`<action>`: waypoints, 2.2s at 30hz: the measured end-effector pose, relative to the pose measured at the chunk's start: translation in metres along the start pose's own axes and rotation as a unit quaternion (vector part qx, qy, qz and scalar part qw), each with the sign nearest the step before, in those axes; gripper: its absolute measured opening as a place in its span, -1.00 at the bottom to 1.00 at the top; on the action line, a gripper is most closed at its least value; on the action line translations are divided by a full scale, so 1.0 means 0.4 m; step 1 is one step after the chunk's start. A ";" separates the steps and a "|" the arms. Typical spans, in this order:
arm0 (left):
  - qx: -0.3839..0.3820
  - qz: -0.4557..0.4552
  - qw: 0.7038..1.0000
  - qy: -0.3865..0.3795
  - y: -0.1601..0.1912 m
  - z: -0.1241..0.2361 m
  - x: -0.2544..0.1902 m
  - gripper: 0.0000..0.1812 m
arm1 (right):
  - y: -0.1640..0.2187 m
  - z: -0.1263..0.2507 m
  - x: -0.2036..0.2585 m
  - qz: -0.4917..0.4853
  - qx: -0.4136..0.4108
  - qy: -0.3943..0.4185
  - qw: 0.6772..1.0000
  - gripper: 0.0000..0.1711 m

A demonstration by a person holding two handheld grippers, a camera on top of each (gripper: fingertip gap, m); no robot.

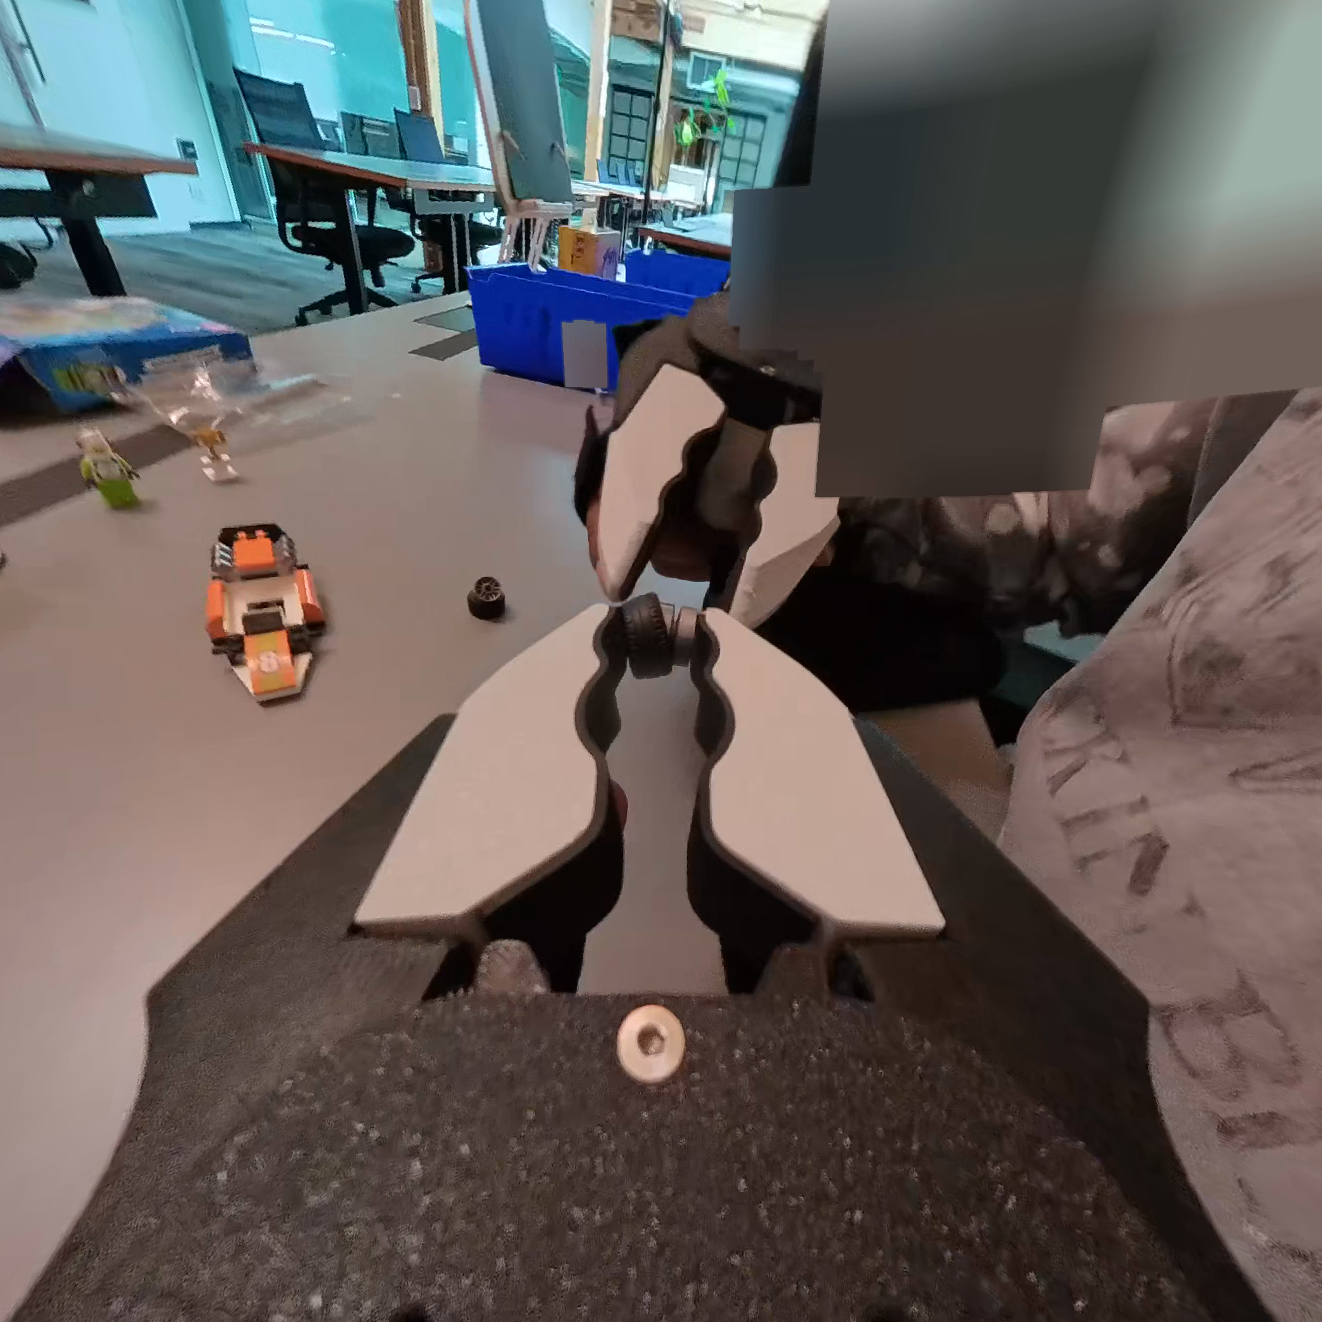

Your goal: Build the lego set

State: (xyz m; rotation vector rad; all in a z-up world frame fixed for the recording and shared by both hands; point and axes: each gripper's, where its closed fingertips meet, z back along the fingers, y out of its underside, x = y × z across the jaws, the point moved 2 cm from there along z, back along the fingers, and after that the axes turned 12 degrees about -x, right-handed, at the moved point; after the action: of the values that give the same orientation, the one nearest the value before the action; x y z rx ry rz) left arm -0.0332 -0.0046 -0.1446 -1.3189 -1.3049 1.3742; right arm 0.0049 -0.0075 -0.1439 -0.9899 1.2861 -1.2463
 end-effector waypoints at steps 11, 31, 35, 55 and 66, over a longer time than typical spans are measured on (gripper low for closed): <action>0.045 -0.107 0.993 0.013 0.019 0.001 -0.033 -0.82 | -0.003 -0.013 0.038 -0.001 -0.009 -0.045 0.999 -0.75; 0.047 -0.160 0.985 0.039 0.031 -0.007 -0.061 -0.82 | -0.005 -0.002 0.052 -0.010 -0.027 -0.045 0.999 -0.74; 0.032 -0.161 0.985 0.042 0.029 -0.010 -0.067 -0.82 | 0.010 0.009 0.058 -0.061 -0.033 -0.077 0.995 -0.68; 0.253 -0.001 0.967 0.000 0.221 -0.001 -0.001 -0.76 | 0.179 -0.009 0.033 -0.024 0.140 -0.032 0.989 -0.74; 0.296 -0.055 0.953 0.040 0.204 0.057 -0.023 -0.65 | 0.211 -0.021 0.081 0.006 0.175 -0.094 0.980 -0.71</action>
State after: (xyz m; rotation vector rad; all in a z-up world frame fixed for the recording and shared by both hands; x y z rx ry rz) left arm -0.0463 -0.0281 -0.2253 -0.8639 -0.8017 1.4629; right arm 0.0011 -0.0282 -0.2322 -0.8203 0.8861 -1.2825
